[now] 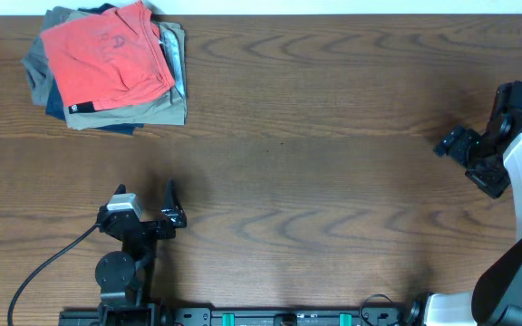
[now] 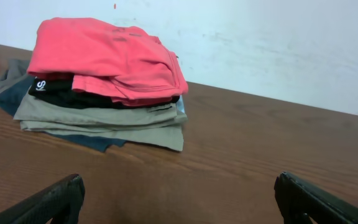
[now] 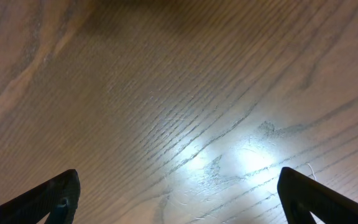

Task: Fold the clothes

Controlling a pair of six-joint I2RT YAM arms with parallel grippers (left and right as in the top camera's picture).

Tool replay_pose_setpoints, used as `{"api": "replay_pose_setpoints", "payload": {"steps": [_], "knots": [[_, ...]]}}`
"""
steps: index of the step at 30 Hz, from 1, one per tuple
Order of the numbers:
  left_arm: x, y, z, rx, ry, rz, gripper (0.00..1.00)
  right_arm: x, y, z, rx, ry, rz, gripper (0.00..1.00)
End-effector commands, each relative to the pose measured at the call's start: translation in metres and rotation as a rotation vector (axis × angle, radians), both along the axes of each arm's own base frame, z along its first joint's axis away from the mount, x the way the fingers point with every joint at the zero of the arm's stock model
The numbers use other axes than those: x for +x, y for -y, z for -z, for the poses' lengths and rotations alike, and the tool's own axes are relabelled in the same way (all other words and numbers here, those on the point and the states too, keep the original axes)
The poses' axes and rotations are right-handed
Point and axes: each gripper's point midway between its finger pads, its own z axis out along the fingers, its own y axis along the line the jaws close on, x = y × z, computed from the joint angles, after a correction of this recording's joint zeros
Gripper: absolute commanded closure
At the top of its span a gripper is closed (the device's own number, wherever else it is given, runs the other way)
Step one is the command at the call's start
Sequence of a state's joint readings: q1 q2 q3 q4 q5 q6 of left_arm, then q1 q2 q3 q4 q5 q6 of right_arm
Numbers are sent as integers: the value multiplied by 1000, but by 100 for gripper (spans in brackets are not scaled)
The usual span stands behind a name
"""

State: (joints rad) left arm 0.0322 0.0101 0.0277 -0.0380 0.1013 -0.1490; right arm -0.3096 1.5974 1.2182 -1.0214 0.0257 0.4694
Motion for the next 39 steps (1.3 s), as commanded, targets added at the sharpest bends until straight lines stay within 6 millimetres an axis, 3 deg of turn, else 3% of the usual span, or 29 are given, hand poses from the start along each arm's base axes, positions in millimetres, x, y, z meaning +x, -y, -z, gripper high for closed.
{"api": "replay_pose_setpoints", "payload": {"steps": [1,20,25,29,39], "knots": [[0,-1,16,16,-41,1,2,3,2,-5,-10,16,-3,1],[0,-1,16,16,-41,1,2,3,2,-10,-15,31,-5,1],[0,-1,16,16,-40,1,2,3,-4,-40,-44,127,-23,1],[0,-1,16,16,-41,1,2,0,-13,-78,-79,247,-47,1],[0,-1,16,16,-41,1,2,-31,-38,-168,-156,563,-101,1]]}}
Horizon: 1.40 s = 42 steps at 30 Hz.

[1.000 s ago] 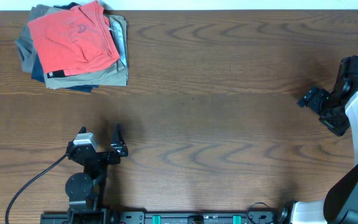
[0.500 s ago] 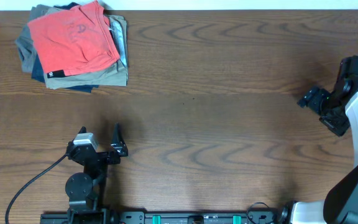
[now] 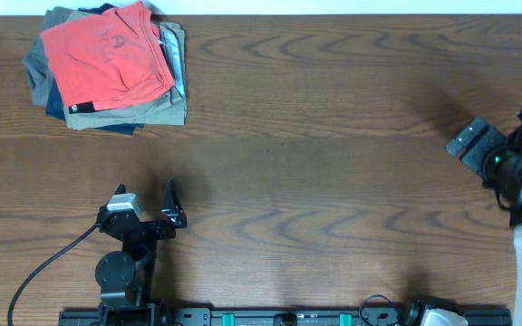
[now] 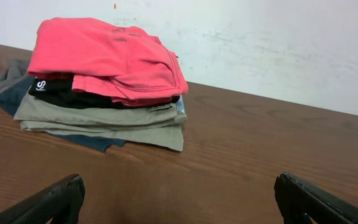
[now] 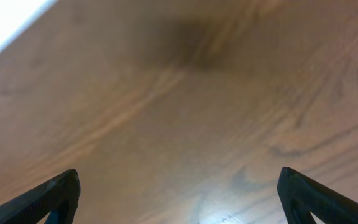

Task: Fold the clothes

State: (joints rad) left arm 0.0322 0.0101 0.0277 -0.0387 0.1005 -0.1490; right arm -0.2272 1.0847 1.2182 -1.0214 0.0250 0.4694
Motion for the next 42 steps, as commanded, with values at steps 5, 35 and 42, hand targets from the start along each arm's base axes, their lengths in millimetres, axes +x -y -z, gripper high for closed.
{"api": "replay_pose_setpoints", "payload": {"steps": [5,35,42], "knots": [[0,0,16,15,-40,1,2,-31,-13,-56,-53,209,-26,1],[0,0,16,16,-39,1,2,-61,-79,43,-40,670,-310,1],[0,0,16,15,-40,1,2,-48,-89,72,-21,747,-362,1]]}}
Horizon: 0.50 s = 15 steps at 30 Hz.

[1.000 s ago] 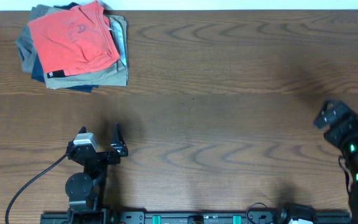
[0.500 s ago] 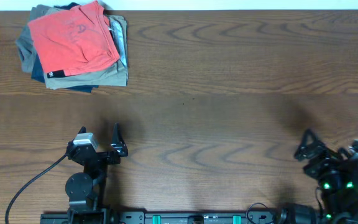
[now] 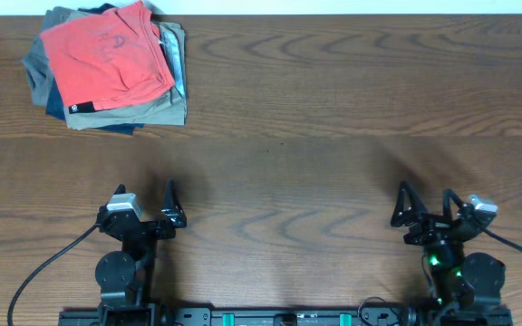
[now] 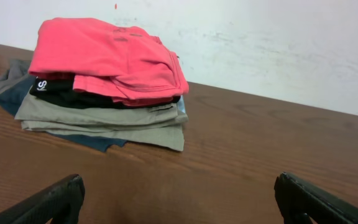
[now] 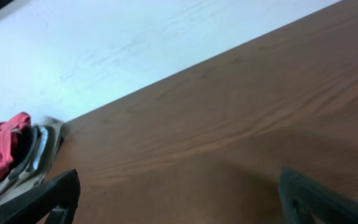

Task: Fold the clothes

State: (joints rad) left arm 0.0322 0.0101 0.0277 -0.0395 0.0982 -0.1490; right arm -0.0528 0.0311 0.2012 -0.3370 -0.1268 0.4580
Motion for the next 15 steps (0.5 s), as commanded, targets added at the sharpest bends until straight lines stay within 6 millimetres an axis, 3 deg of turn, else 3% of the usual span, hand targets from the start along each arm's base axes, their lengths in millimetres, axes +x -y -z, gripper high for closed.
{"api": "replay_pose_setpoints", "payload": {"steps": [1,7,10,15], "knots": [[0,0,15,15,-39,4,2,3,-10,11,6,17,-53,1],[0,0,15,15,-39,4,2,6,-9,35,45,-34,-43,1],[0,0,15,15,-39,4,2,8,-6,28,35,-1,-28,1],[0,0,15,15,-39,4,2,7,-14,25,-159,34,-105,1]]}}
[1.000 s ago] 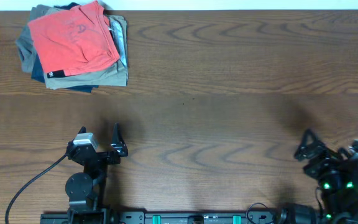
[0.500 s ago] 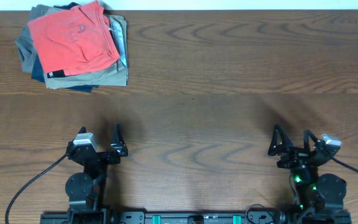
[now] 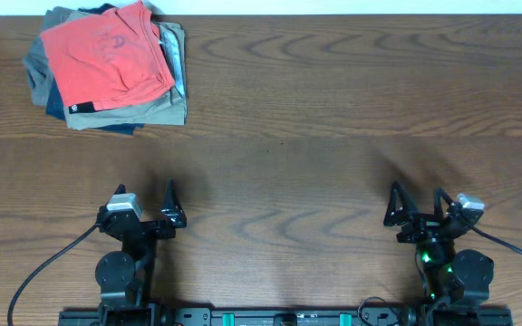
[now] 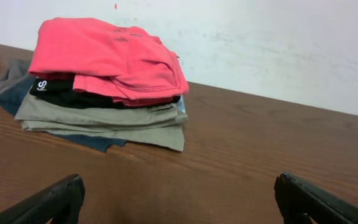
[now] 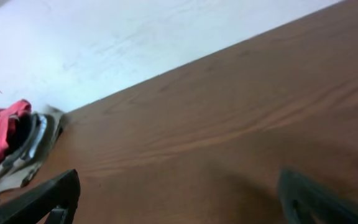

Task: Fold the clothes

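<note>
A stack of folded clothes (image 3: 107,68) lies at the table's far left corner, a red garment (image 4: 104,56) on top, black, tan and dark blue layers under it. The stack's edge shows at the left of the right wrist view as clothes (image 5: 11,143). My left gripper (image 3: 145,204) rests open near the front edge, left of centre, its fingertips (image 4: 55,202) wide apart with bare wood between. My right gripper (image 3: 415,206) sits open near the front edge on the right, nothing between its fingers (image 5: 48,199).
The brown wooden table (image 3: 333,109) runs to a white wall (image 4: 260,43) at the back. A black cable (image 3: 43,272) trails from the left arm base, another cable (image 3: 515,254) from the right base.
My right gripper shifted slightly left near the front edge and its view tilted a little. The left gripper and the clothes stack stayed put.
My right arm was raised at the table's far right edge, gripper open and facing down at the wood. Then it had lifted further at that edge. Later it was down at the front right, facing the wall, where it stays. The left gripper and stack never moved.
</note>
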Controlling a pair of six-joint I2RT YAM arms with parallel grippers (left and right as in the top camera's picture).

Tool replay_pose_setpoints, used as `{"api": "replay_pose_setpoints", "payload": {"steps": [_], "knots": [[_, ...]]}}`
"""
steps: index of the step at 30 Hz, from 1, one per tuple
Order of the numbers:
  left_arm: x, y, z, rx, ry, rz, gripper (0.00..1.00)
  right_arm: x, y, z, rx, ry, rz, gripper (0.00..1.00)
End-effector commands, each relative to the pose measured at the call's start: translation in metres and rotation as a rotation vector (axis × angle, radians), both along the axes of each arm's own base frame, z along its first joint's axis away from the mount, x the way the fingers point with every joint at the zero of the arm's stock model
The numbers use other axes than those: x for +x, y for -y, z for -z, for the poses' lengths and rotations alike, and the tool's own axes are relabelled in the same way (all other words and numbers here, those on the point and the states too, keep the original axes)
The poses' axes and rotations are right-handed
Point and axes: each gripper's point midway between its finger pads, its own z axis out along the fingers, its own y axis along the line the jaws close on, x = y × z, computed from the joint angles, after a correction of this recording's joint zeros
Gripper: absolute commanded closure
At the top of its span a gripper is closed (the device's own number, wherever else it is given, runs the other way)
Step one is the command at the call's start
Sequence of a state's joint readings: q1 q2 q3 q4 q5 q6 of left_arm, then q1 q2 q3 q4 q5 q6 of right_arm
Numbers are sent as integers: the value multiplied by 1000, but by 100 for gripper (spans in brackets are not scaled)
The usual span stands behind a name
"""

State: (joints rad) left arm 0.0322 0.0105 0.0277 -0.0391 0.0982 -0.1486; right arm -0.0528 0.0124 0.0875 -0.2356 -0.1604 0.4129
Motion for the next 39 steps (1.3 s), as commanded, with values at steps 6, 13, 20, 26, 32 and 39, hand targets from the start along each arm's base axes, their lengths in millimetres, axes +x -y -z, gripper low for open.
{"api": "replay_pose_setpoints", "payload": {"steps": [6,13,20,26,32,39], "knots": [[0,0,15,15,-39,4,2,3,-9,-13,-261,115,-76,1],[0,0,15,15,-39,4,2,5,-3,-32,-271,205,-34,1],[0,0,15,15,-39,4,2,7,3,-45,-278,293,17,1],[0,0,15,15,-39,4,2,9,5,-30,-276,228,17,1],[0,0,15,15,-39,4,2,8,7,-2,-274,115,16,1],[0,0,15,15,-39,4,2,8,9,-2,-350,119,14,1]]}}
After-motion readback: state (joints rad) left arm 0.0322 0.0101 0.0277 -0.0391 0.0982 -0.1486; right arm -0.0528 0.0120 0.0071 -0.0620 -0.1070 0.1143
